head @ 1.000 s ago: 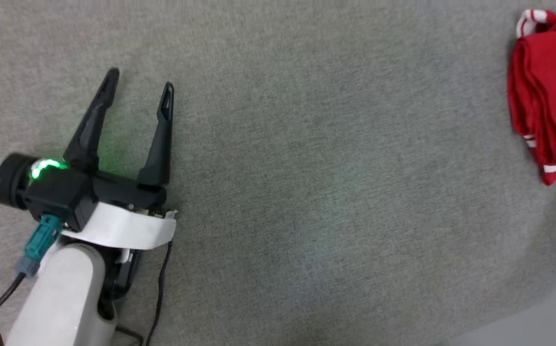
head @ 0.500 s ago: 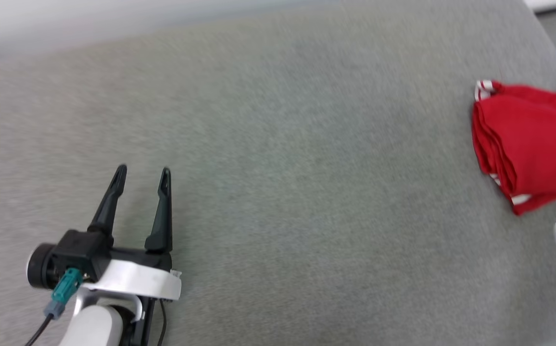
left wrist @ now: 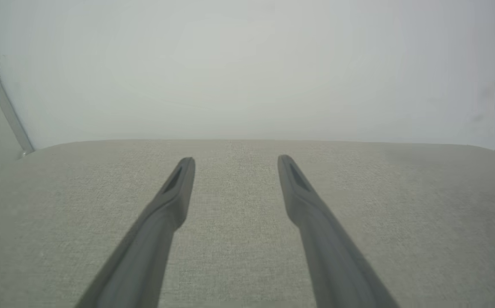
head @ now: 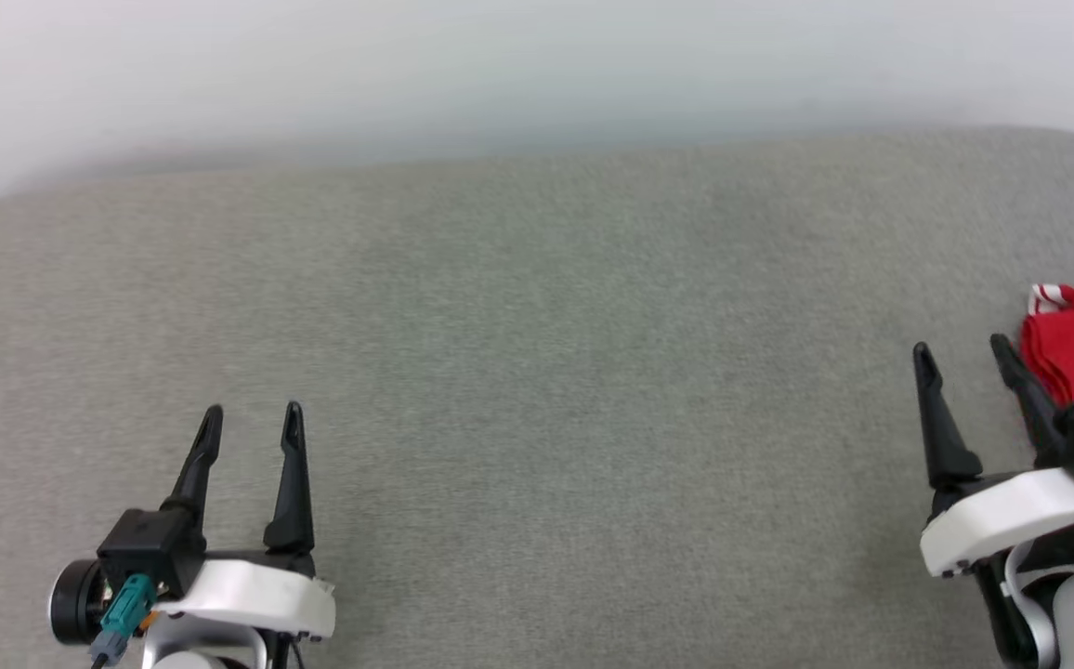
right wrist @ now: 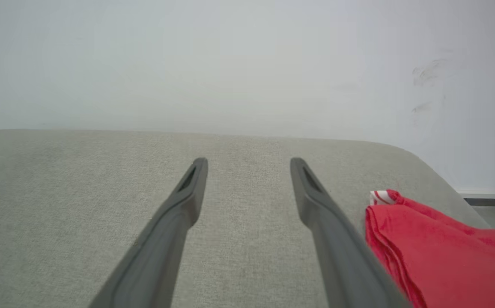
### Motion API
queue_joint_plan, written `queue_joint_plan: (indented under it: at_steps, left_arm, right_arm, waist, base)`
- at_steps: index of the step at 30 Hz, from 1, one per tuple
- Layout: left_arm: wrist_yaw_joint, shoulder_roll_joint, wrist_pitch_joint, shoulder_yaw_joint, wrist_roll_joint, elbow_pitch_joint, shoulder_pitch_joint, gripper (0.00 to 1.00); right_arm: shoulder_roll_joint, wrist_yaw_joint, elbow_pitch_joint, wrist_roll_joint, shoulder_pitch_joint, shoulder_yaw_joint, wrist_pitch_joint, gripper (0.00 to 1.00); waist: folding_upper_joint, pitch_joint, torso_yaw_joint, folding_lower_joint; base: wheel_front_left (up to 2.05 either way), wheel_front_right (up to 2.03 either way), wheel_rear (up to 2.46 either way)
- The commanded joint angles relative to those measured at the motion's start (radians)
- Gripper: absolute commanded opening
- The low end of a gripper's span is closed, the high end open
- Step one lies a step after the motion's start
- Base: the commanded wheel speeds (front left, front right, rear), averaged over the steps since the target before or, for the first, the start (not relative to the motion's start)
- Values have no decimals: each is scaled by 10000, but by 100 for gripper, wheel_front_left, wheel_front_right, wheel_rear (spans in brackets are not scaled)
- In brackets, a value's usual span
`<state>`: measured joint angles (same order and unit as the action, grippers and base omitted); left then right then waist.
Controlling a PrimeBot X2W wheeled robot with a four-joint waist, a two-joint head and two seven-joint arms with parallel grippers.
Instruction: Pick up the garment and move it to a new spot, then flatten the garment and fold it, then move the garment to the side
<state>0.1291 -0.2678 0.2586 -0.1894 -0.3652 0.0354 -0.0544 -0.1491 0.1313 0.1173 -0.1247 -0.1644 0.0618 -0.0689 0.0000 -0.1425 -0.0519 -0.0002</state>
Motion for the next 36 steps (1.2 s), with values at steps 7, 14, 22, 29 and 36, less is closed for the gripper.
queue_joint_plan:
  at_steps: [7,14,22,29,36]
  left_arm:
    - [2,-128,58,90,47,259,699,100]
    - [15,-168,13,-78,57,275,1259,100]
    - [-24,-109,-17,-116,-148,183,1409,100]
    - [-50,-131,-10,-118,-272,206,1368,100]
    - [-89,-133,14,-88,-331,291,1319,100]
  right_arm:
    - [404,-10,-930,78,1120,-143,1,100]
    - [714,-10,-1722,74,2298,-163,313,100]
    - [886,-10,-1961,-156,2714,-207,374,100]
    - [931,-10,-1915,-52,2584,-282,367,100]
    - [952,-10,-1916,5,2589,-271,436,100]
  waist:
    - [0,1018,590,2]
    - [0,1529,465,2]
    - [0,1690,336,2]
    - [0,1662,323,2]
    - [0,1653,349,2]
  base:
    - [0,0,0]
    - [0,0,0]
    - [0,0,0]
    - [0,0,0]
    - [0,0,0]
